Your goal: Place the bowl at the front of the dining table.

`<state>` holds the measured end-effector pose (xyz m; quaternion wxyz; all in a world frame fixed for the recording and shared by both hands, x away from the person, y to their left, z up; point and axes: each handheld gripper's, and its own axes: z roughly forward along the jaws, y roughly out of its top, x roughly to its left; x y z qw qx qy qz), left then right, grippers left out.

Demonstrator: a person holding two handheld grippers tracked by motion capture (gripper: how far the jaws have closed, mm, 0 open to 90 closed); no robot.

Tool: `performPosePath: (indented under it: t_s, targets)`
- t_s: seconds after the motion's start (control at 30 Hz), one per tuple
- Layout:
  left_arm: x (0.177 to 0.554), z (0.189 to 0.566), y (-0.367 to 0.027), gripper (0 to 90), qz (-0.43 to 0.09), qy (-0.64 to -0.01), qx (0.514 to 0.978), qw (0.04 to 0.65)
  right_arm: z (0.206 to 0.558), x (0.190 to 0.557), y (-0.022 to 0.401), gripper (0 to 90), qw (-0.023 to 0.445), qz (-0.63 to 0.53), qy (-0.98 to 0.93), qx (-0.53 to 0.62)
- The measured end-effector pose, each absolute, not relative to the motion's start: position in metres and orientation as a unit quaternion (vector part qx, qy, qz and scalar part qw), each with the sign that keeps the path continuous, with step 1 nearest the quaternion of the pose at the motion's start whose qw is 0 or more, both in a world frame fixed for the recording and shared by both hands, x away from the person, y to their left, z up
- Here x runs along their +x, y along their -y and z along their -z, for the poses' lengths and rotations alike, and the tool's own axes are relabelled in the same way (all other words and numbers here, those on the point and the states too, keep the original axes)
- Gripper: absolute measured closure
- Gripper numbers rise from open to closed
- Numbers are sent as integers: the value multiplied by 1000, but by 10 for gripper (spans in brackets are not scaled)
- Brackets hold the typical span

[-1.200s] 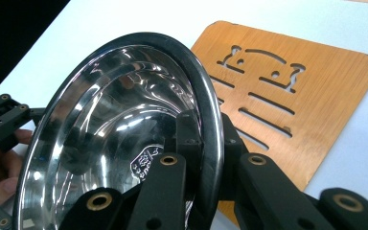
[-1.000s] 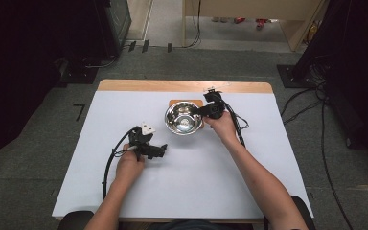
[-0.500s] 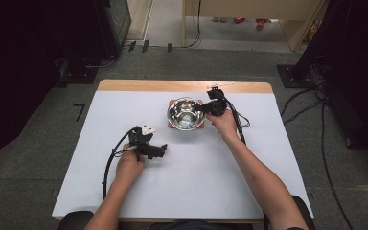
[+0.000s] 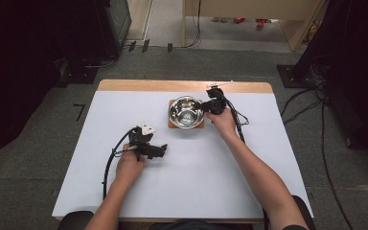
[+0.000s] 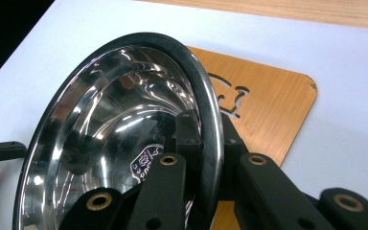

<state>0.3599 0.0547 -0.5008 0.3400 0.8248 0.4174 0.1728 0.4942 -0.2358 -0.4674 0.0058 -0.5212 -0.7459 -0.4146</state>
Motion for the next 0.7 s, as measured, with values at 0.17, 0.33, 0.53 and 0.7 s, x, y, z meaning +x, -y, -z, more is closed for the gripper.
performPosePath:
  t_s: [0.17,0.33,0.53,0.7]
  targets:
    - [360,501,-55,4,-173,-417,825,340,471,497,236,857,8,416,740,-528]
    - [360,501,-55,4,-173,-417,825,340,473,500,238,855,0,416,738,-531]
    - [360,501,-55,4,-173,-417,825,340,476,502,241,855,1,415,732,-540]
    - [360,501,-55,4,-173,-418,825,340,477,504,241,854,-3,419,727,-545]
